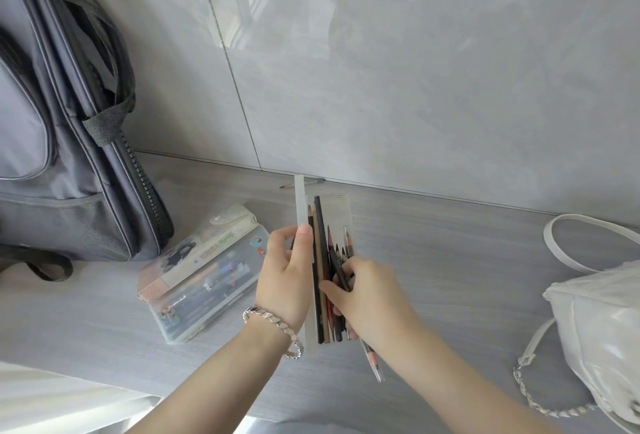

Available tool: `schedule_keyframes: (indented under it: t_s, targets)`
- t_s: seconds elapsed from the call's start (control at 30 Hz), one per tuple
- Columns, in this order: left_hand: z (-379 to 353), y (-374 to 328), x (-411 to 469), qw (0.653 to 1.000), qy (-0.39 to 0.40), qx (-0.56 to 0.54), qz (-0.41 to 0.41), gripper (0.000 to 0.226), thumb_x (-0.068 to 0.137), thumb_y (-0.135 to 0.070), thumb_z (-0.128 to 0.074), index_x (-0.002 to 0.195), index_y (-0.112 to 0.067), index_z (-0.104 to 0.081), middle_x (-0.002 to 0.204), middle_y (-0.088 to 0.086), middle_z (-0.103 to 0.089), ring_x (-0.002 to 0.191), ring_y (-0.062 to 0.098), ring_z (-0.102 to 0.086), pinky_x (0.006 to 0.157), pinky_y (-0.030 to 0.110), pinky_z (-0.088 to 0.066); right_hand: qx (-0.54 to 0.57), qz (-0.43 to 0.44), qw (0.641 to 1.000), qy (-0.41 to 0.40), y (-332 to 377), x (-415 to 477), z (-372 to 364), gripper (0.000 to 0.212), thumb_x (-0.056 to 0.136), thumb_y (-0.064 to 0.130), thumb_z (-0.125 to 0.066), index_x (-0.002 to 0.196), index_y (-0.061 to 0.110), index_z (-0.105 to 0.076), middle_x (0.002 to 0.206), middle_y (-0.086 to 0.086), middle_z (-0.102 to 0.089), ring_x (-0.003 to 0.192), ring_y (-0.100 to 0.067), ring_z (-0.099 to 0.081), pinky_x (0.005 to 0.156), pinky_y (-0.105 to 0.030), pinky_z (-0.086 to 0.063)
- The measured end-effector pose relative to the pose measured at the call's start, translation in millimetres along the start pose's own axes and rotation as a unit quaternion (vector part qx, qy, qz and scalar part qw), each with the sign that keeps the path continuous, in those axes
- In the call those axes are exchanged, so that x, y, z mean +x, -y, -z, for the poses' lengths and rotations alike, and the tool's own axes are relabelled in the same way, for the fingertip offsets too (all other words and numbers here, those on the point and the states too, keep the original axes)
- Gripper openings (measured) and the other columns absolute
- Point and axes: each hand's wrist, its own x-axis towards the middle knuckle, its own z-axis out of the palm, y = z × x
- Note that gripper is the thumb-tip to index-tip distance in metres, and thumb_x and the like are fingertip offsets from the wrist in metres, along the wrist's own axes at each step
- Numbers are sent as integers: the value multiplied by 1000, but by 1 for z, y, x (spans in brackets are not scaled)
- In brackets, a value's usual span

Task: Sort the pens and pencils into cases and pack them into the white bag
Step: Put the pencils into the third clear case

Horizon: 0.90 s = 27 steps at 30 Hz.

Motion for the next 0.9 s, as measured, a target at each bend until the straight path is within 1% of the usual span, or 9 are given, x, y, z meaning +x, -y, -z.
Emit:
schedule_keyframes:
  t_s: [0.17,0.23,0.37,0.43,0.53,0.67,0.73,0.8,0.9]
  targets:
    - [3,3,5,1000,-1,2,7,32,92,-42,-39,107,-17,-52,78,5,-52,74,19,-52,86,46,-48,71,51,995,-54,5,0,20,33,93,34,-48,79,5,-57,61,-3,-52,49,-19,-58,39,-20,-40]
    - [5,3,8,1000,6,13,12,39,92,-44,-38,114,-14,-52,85,7,-56,76,18,-53,85,43,-48,49,128,983,-120,6,5,34,33,93,33,-48,66,15,-54,65,4,-40,61,-11,-55,50,-11,-32]
    - [9,0,10,999,20,12,31,43,94,-43,-35,116,-9,-51,96,8,-58,72,8,-52,56,18,-50,-98,362,899,-224,2,11,46,25,85,33,-53,96,19,-71,82,0,-51,81,-10,-44,73,-18,-35]
    - [9,-3,10,1000,16,14,22,38,95,-39,-35,111,-8,-51,81,-1,-51,66,4,-46,39,4,-39,-204,461,838,-209,-8,14,38,27,86,25,-51,105,21,-70,91,-6,-61,93,-17,-48,81,-27,-41]
    - [9,-3,9,1000,15,8,21,36,95,-38,-36,108,-9,-53,77,-4,-49,66,2,-46,37,0,-36,-290,515,793,-150,-28,16,22,36,95,14,-36,109,23,-68,99,-5,-68,107,-18,-48,78,-24,-48]
    - [14,-2,7,999,16,10,26,38,94,-41,-35,109,-11,-54,90,2,-57,69,4,-51,40,4,-40,-239,478,842,-68,-50,12,6,36,100,17,-27,114,18,-60,119,-3,-58,120,-14,-42,77,-25,-56]
    - [16,0,7,999,26,8,37,41,94,-44,-35,113,-13,-54,97,7,-60,71,8,-55,46,13,-45,-214,480,848,-63,-58,11,5,27,93,5,-44,112,12,-61,122,-1,-48,122,-14,-42,85,-25,-53]
    - [17,1,7,998,31,20,43,42,93,-46,-35,112,-14,-54,96,8,-61,71,10,-56,48,16,-45,-215,504,835,-54,-62,11,7,34,83,-5,-51,110,10,-64,121,-2,-52,123,-17,-43,97,-26,-45]
    - [15,2,7,998,36,10,45,42,93,-45,-36,110,-12,-55,92,9,-60,72,14,-57,57,25,-50,-175,489,852,-67,-59,9,14,35,96,7,-34,107,9,-67,116,-6,-64,123,-18,-46,103,-33,-39]
